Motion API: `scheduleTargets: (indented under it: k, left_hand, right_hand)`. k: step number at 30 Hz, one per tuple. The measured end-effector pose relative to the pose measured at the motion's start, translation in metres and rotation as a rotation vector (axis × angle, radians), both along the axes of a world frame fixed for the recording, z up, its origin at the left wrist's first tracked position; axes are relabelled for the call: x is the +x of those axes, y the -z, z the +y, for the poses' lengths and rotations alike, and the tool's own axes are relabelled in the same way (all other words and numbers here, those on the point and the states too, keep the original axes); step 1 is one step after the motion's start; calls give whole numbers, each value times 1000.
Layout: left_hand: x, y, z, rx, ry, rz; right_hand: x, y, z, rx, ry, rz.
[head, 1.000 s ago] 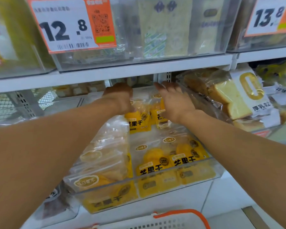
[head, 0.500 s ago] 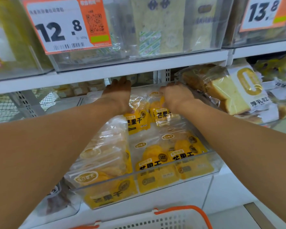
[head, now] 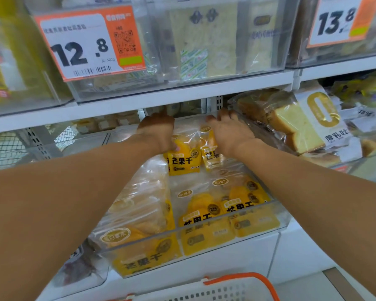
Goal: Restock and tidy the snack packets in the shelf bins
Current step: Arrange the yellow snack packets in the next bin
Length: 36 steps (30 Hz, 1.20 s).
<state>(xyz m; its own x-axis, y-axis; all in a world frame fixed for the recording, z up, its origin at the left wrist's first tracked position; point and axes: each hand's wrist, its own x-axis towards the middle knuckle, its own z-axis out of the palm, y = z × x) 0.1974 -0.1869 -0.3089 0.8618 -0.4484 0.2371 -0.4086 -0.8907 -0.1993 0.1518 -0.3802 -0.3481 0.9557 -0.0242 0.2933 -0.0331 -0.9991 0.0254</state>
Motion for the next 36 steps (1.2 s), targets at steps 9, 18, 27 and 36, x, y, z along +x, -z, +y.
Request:
scheduleTargets:
  k: [9, 18, 27, 36]
  left_hand:
    - [6, -3, 3, -62, 32, 14]
    - [9, -8, -3, -125, 10, 47]
    - [15, -9, 8, -94, -74, 62]
    - [6, -6, 7, -64, -25, 28]
  right_hand:
    - [13, -3, 0, 29, -22, -146]
    - [31, -25, 6, 5, -68, -153]
    - [-2, -36, 8, -196, -13, -142]
    - [-17, -25, -1, 3, -164, 136]
